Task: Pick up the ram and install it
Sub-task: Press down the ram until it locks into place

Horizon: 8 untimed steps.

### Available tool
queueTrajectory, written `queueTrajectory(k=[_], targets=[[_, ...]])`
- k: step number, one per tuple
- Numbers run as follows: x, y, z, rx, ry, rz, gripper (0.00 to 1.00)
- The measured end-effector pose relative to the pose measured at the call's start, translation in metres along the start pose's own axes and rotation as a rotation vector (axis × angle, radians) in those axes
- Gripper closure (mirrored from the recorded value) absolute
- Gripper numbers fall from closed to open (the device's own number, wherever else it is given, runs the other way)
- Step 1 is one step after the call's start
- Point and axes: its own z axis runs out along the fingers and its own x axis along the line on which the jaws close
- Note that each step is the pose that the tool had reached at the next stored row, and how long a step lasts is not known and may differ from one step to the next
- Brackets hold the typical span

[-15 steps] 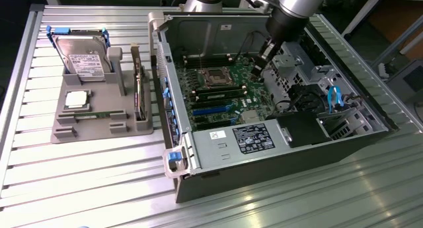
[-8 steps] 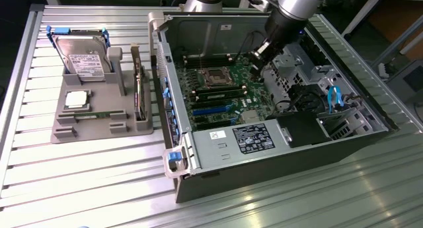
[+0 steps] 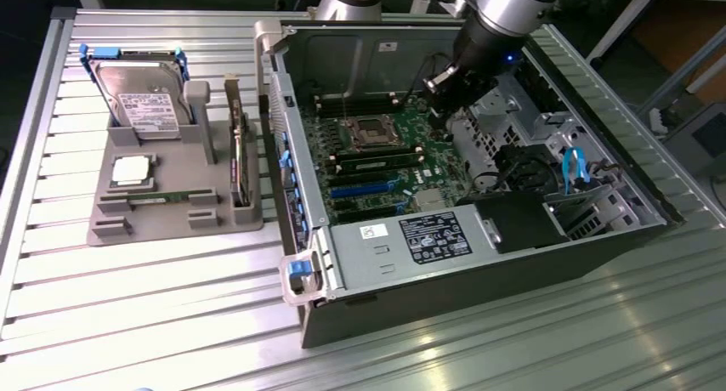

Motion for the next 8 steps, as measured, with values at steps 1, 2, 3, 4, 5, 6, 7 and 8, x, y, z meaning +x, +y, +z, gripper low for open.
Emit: queueTrajectory(k=[1,2,3,4,5,6,7,8], targets=[[0.0000,0.0000,0.0000,-0.0030,-0.0007,0.032,0.91],[0.0000,0.0000,0.0000,-0.0062,-0.0015,0.063,0.91],[0.0000,0.0000,0.0000,-0.0121,-0.0029,0.117,0.91],[0.0000,0.0000,0.0000,-0.0132,-0.0031,0.128,0.91],[0.0000,0.0000,0.0000,-0.0131,-0.0031,0.128,0.91],[0.0000,0.0000,0.0000,-0.0131,-0.0031,0.128,0.91],[0.0000,0.0000,0.0000,-0.0131,-0.0031,0.128,0.91],[0.0000,0.0000,0.0000,-0.0132,-0.0031,0.128,0.91]])
